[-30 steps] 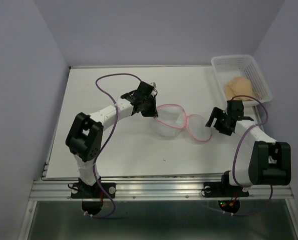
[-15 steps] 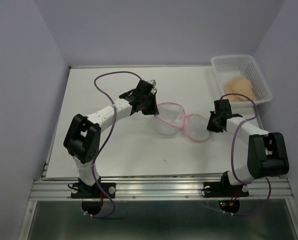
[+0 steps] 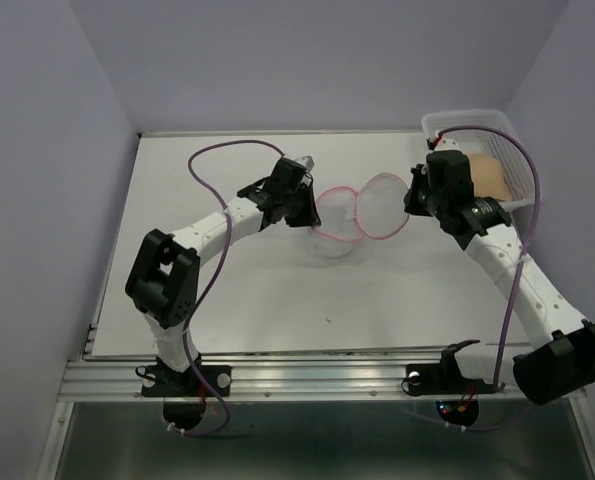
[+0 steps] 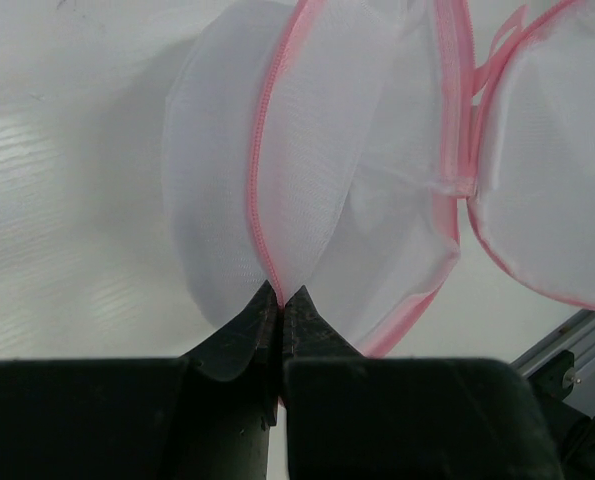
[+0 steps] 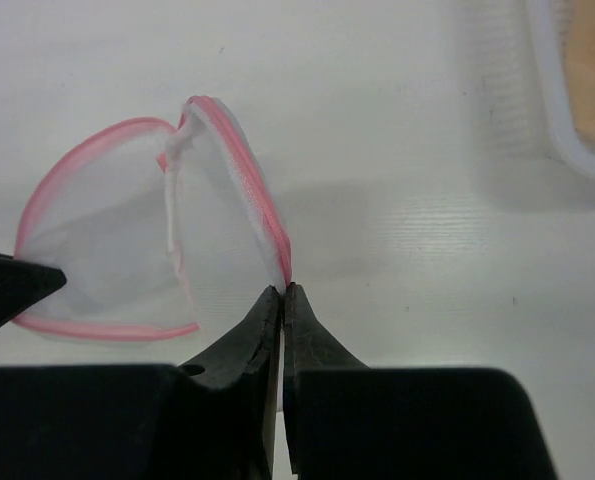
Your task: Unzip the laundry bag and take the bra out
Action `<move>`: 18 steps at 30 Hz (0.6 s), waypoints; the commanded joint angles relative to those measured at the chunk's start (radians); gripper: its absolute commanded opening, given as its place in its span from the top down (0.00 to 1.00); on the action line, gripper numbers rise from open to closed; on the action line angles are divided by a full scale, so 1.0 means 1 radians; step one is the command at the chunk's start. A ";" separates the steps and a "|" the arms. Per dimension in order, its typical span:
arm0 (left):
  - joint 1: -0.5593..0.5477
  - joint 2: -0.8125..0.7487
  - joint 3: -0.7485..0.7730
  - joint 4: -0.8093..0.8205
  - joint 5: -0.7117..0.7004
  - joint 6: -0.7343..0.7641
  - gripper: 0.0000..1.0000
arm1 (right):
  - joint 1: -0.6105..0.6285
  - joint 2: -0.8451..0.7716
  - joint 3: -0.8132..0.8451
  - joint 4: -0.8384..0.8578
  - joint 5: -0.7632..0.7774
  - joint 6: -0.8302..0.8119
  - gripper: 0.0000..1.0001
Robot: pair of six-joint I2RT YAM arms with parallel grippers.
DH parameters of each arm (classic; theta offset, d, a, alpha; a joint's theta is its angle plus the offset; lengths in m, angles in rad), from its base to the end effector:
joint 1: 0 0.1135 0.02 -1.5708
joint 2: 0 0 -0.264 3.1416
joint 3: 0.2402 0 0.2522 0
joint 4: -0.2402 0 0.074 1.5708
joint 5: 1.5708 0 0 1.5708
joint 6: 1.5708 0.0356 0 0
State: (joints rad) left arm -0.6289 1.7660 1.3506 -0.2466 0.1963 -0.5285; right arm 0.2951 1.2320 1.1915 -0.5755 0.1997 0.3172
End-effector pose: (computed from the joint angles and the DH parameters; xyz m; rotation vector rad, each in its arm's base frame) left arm 0.3238 -0.2441 0.2616 0.2311 2.3445 -0.8227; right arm 0.2588 0.0713 0.3496 0.1366 2.1715 0.1312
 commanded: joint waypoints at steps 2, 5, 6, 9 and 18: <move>-0.014 0.016 -0.004 0.090 0.037 -0.007 0.90 | 0.137 0.049 0.130 -0.081 0.075 -0.027 0.99; -0.014 0.027 -0.002 0.110 0.041 -0.014 0.90 | 0.249 0.104 0.186 -0.083 0.099 -0.044 0.99; -0.014 0.033 -0.004 0.116 0.040 -0.022 0.90 | 0.303 0.148 0.225 -0.084 0.147 -0.046 0.99; -0.014 0.039 -0.010 0.128 0.028 -0.036 0.90 | 0.380 0.262 0.345 -0.145 0.303 -0.049 0.99; -0.011 0.046 -0.051 0.148 0.023 -0.062 0.89 | 0.542 0.507 0.592 -0.296 0.872 -0.053 0.99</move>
State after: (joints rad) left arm -0.6392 1.8187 1.3182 -0.1417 0.2234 -0.5755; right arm 0.8200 1.7283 1.7016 -0.7956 0.7349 0.2718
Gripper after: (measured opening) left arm 0.120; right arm 0.056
